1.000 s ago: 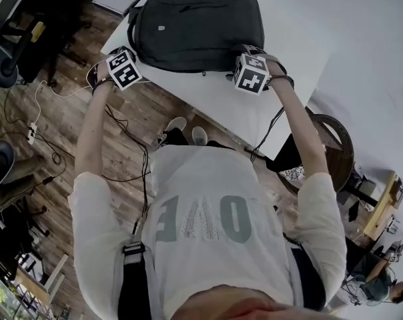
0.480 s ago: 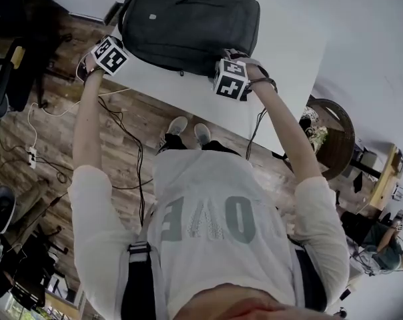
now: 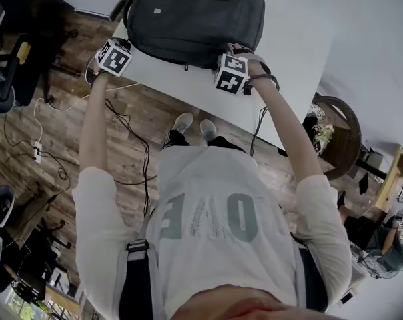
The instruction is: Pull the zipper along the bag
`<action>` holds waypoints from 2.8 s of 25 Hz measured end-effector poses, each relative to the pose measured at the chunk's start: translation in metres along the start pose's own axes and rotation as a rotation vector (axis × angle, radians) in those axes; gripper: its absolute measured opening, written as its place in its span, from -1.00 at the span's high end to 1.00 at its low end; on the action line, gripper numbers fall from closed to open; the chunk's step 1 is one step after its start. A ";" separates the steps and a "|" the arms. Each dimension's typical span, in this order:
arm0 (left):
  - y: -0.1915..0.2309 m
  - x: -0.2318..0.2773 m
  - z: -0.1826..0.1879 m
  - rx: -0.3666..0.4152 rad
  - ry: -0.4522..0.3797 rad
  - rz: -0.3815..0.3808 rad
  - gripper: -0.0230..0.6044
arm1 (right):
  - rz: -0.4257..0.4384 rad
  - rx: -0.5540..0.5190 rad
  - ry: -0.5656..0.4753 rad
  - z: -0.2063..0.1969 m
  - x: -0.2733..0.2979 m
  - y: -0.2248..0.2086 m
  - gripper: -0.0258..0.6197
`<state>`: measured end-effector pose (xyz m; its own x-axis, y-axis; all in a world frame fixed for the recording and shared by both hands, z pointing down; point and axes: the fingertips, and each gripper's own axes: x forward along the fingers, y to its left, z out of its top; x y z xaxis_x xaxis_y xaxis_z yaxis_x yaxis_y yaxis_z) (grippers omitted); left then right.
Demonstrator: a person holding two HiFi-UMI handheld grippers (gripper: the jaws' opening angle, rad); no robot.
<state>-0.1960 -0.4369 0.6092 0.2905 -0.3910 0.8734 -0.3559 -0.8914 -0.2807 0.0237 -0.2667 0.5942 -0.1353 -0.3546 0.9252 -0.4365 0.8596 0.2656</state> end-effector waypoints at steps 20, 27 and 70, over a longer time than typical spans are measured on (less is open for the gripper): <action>-0.086 -0.040 0.004 -0.075 0.094 0.014 0.84 | -0.002 -0.016 -0.016 -0.010 -0.011 0.001 0.05; -0.115 -0.033 0.012 -0.072 0.090 -0.026 0.84 | -0.003 -0.022 -0.020 -0.011 -0.011 -0.001 0.05; -0.214 -0.031 0.083 0.048 -0.030 -0.152 0.84 | -0.010 -0.034 -0.034 -0.008 -0.012 0.003 0.04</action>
<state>-0.0547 -0.2527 0.6091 0.3644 -0.2570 0.8951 -0.2634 -0.9504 -0.1656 0.0315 -0.2567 0.5858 -0.1612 -0.3754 0.9128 -0.4077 0.8676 0.2848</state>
